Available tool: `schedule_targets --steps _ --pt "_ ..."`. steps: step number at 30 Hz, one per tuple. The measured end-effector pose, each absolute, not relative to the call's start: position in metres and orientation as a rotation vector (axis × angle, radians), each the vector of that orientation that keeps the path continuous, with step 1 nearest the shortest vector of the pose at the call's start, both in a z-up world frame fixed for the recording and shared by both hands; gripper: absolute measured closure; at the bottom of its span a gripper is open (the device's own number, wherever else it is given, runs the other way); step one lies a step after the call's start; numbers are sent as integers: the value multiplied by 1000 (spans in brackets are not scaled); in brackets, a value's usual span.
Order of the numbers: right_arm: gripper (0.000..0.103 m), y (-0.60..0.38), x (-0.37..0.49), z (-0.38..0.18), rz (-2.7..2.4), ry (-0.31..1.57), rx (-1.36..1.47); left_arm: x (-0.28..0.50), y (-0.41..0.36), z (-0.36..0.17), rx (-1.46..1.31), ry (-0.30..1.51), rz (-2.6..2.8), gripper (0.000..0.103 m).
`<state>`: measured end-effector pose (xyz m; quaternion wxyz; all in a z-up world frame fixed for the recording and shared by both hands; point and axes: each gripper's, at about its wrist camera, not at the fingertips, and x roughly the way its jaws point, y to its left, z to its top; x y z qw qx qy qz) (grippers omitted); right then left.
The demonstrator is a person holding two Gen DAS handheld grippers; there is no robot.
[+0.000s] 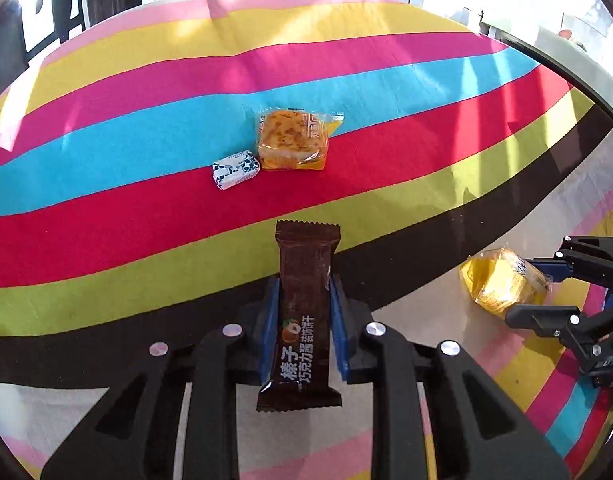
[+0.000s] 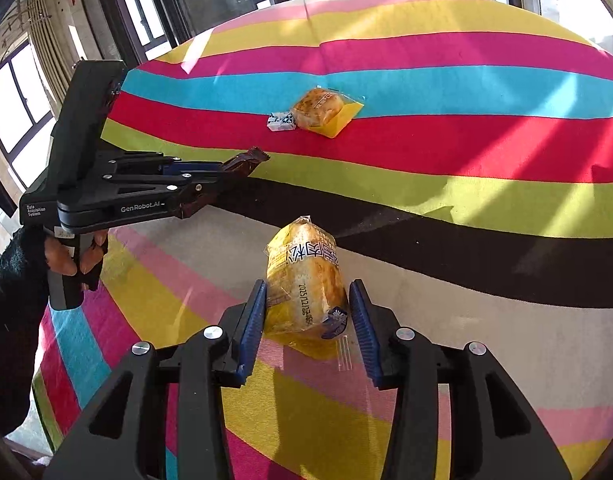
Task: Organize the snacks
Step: 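Grasp a brown chocolate bar with the left tool and lift it, then carry both snacks to the white box and open both tools to drop them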
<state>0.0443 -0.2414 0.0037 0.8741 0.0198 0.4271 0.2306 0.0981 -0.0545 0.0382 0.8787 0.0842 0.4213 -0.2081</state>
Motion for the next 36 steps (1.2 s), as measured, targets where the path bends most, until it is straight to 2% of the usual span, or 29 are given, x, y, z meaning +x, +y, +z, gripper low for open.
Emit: schedule_targets --steps 4,8,12,22,36 --pt "59 -233 45 1 461 906 -14 46 -6 38 57 855 -355 79" --pt "66 -218 38 3 430 886 -117 10 23 24 -10 853 -270 79" --pt "66 -204 25 6 471 875 -146 -24 46 15 -7 855 -224 79" --pt "67 -143 -45 18 564 857 -72 -79 74 8 -42 857 -151 79" --pt "66 -68 -105 21 691 832 -142 -153 98 9 -24 839 -68 79"
